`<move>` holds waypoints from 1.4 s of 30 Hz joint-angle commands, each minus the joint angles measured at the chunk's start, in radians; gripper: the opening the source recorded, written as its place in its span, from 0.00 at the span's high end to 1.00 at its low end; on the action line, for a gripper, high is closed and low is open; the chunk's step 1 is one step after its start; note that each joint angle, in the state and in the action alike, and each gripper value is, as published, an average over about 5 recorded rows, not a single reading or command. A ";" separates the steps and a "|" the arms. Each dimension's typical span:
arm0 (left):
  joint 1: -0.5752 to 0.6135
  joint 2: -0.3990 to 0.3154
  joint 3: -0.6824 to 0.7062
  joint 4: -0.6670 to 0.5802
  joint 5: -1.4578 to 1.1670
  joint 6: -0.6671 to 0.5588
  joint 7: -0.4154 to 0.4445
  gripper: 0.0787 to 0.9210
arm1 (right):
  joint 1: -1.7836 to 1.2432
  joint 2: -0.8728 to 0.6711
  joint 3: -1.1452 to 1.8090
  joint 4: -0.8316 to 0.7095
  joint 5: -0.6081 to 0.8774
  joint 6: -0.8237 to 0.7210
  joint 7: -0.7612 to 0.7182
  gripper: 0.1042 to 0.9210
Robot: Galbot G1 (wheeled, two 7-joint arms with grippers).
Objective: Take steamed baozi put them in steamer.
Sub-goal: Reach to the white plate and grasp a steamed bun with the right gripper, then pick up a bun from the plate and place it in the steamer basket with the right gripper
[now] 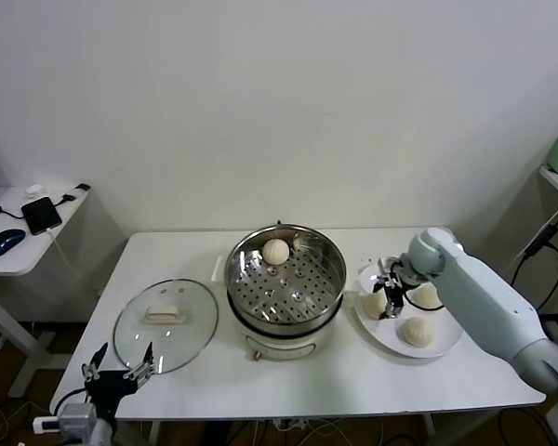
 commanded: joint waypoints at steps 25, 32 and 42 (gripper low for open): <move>-0.078 0.024 -0.020 0.025 -0.029 0.003 0.003 0.12 | 1.128 0.013 -1.059 0.333 1.012 -0.470 0.017 0.52; -0.098 0.029 -0.034 0.047 -0.057 0.007 0.001 0.12 | 1.023 0.268 -1.036 0.220 1.058 -0.542 0.059 0.51; -0.111 0.026 -0.046 0.077 -0.088 0.012 0.000 0.12 | 0.817 0.499 -1.009 0.008 0.986 -0.595 0.112 0.51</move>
